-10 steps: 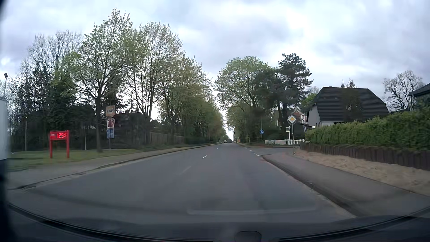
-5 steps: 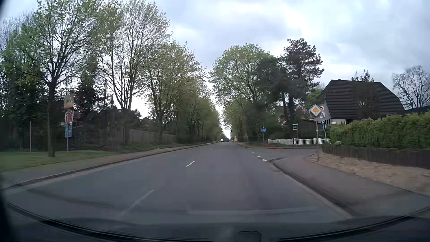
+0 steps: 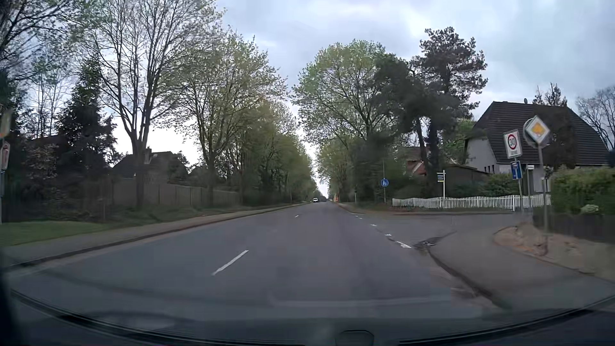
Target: Follow the waypoints while adhering to traffic rules and regulations
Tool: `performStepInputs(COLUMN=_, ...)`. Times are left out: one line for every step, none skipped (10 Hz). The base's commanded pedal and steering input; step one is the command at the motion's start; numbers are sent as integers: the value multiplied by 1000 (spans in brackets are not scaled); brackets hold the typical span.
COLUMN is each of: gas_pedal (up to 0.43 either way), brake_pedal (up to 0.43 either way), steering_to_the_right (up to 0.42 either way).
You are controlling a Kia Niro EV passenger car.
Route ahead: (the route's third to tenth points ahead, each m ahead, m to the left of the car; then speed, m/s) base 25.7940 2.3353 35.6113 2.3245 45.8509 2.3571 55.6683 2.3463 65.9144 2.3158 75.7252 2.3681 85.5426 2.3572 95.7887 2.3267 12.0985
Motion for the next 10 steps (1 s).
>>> performStepInputs(gas_pedal=197, brake_pedal=0, steering_to_the_right=-2)
performStepInputs(gas_pedal=197, brake_pedal=0, steering_to_the_right=-2)
performStepInputs(gas_pedal=197, brake_pedal=0, steering_to_the_right=-2)
performStepInputs(gas_pedal=189, brake_pedal=0, steering_to_the_right=-2)
performStepInputs(gas_pedal=189, brake_pedal=0, steering_to_the_right=-2)
performStepInputs(gas_pedal=189, brake_pedal=0, steering_to_the_right=-2)
performStepInputs(gas_pedal=189, brake_pedal=0, steering_to_the_right=-1)
performStepInputs(gas_pedal=189, brake_pedal=0, steering_to_the_right=-1)
performStepInputs(gas_pedal=189, brake_pedal=0, steering_to_the_right=-1)
performStepInputs(gas_pedal=189, brake_pedal=0, steering_to_the_right=-1)
